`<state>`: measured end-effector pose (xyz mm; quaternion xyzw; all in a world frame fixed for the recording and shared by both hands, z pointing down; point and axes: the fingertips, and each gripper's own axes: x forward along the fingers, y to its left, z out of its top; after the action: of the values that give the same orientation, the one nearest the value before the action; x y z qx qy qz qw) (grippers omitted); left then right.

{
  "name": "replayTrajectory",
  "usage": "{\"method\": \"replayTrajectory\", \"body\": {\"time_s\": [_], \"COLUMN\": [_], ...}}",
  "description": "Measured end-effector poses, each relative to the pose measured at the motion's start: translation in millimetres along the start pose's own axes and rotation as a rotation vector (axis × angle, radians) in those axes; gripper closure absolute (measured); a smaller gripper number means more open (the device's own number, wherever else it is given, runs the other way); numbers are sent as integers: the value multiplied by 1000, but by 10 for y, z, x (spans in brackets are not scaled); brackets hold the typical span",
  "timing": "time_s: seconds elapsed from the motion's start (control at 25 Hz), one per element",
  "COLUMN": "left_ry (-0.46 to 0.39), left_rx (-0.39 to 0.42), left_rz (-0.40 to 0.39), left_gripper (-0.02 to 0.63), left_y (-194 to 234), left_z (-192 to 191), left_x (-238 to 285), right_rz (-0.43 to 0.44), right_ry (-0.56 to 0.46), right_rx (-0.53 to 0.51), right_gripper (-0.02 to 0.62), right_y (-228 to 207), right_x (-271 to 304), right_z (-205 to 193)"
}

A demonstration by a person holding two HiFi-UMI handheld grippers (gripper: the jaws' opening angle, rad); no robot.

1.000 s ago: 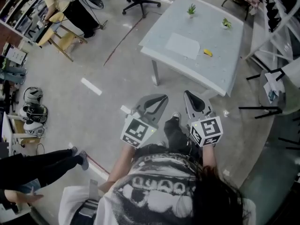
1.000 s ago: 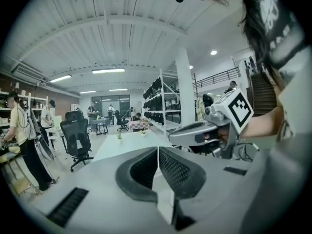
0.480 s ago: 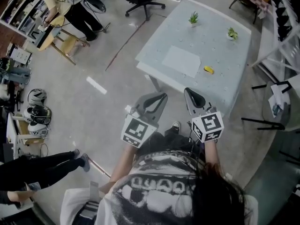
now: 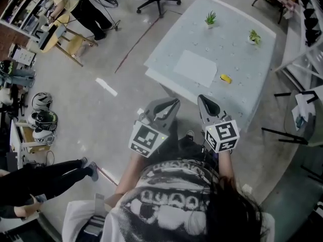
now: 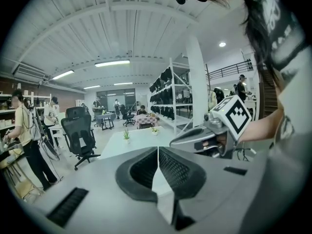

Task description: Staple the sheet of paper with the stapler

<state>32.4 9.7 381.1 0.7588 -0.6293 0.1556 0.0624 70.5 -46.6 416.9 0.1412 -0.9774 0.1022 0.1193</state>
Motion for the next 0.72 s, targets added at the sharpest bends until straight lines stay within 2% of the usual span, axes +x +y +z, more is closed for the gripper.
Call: {"method": "replayTrajectory", "body": {"time_s": [0.2,0.44,0.6,0.72], "left_ry": [9,15,18,15], "left_rx": [11,40,60,75], "left_rz": [-48,-155,-236,-297], "left_gripper": [600,600,600,600], "left_y": [167,443,744,957], "left_z": [12,39,53,62], "left_x": [253,649,891,1074], "right_rz": [-65,-176,-288,-382], "right_ry": [22,78,146,201], "right_rx": [46,143,158,231], "right_gripper": [594,594,592,591], "right_y": [-284,-714,-948,-1142], "right_x": [147,473,756,903], "right_z": [-54,-256,-405,-601]}}
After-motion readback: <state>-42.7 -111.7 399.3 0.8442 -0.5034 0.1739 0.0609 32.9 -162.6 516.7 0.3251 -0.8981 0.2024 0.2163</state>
